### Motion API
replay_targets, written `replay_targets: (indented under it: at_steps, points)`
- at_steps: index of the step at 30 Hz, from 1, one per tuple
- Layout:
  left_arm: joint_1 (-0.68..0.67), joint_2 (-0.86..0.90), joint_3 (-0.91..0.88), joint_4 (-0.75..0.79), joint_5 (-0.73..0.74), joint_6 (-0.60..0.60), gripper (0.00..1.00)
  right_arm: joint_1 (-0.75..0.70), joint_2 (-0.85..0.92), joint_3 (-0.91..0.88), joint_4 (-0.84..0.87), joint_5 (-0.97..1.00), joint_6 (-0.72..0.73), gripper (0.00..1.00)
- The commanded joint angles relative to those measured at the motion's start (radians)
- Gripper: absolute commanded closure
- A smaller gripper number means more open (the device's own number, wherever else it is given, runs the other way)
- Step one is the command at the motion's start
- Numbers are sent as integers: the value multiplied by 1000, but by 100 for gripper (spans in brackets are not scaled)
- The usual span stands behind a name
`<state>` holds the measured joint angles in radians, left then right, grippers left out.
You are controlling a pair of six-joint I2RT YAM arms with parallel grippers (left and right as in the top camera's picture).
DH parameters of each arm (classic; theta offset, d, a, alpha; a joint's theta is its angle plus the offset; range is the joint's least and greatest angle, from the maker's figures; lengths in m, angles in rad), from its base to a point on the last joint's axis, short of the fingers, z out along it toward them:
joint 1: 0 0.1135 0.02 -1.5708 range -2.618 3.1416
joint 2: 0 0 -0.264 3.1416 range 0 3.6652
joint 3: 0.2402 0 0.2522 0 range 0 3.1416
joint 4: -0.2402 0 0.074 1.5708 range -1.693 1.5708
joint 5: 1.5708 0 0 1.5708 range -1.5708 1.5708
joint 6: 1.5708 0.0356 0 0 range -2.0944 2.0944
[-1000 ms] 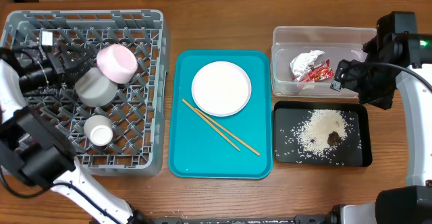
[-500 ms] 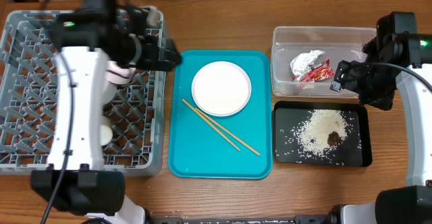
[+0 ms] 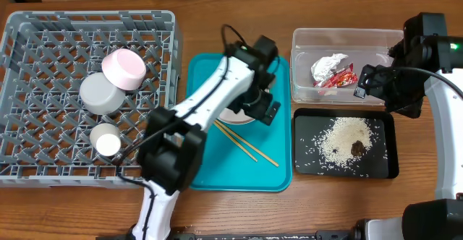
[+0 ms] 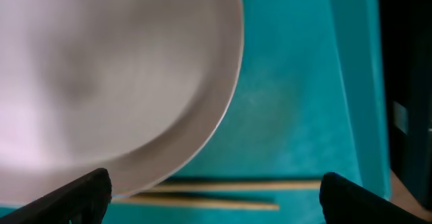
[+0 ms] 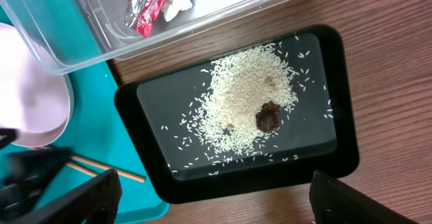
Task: Sort waste into correct bins and load items into the dishwasher
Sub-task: 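Grasp the edge of the white plate with the left gripper and lift, then stand the plate upright in the dish rack with the left gripper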
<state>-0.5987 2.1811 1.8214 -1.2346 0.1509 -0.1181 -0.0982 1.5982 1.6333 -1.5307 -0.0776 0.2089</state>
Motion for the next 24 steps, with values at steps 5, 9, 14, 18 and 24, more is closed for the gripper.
replay_targets:
  at_steps: [5,9,14,18,24]
  points:
    - [-51,100,-6,62,-98,-18,14,-2,-5,11,-1,6,5,9]
    - [-50,111,-6,58,-136,-18,91,-2,-5,11,-2,6,5,9]
    - [-49,107,10,53,-158,-26,96,-2,-5,11,-6,5,5,9]
    - [-43,67,111,6,-223,-40,96,-2,-5,11,-9,6,5,9]
    - [68,-88,304,-82,-118,-48,96,-2,-5,11,-9,6,5,9]
